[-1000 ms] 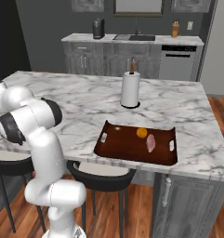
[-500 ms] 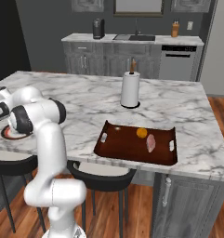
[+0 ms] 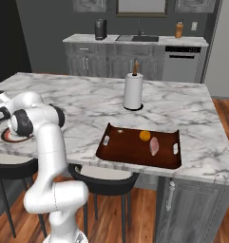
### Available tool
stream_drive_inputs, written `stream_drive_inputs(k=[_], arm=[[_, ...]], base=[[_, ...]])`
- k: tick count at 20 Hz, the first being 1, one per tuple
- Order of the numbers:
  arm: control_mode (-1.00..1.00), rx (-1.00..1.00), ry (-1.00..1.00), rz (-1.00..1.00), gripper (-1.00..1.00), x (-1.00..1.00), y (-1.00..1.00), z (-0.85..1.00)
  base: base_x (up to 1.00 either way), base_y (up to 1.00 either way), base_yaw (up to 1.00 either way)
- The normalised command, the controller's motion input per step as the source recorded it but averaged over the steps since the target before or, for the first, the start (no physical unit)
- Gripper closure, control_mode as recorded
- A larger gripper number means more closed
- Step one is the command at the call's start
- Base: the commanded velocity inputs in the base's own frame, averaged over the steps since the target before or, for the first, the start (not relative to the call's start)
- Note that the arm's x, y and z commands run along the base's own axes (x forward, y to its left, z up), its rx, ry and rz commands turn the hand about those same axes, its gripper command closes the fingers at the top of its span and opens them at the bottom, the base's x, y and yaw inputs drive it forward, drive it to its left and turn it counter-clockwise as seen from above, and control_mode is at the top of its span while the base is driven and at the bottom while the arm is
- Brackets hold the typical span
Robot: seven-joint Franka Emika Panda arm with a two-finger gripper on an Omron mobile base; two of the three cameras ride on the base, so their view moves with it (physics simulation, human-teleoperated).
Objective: Create a steak meal by picking up the steak and asparagus from the tray and placing them on the plate. Leave the orange on the tray.
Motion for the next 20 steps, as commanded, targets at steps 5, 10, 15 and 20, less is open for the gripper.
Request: stream_drive_inputs(k=[5,10,15,20], arm=[[-1.00,-0.01,0.00,0.01,1.00,0.14,0.01,-0.22],[-1.00,-0.02,0.00,0.01,1.00,0.16,0.09,-0.21],[-1.00,0.00,-0.02,0.00,-1.00,-0.18,-0.18,-0.02],[-1.00,0.00,-0.12,-0.04,-1.00,-0.38,-0.52,0.11]], base=[[0.00,0.00,0.00],[0.00,0.00,0.00],[0.00,0.00,0.00],[0.00,0.00,0.00]])
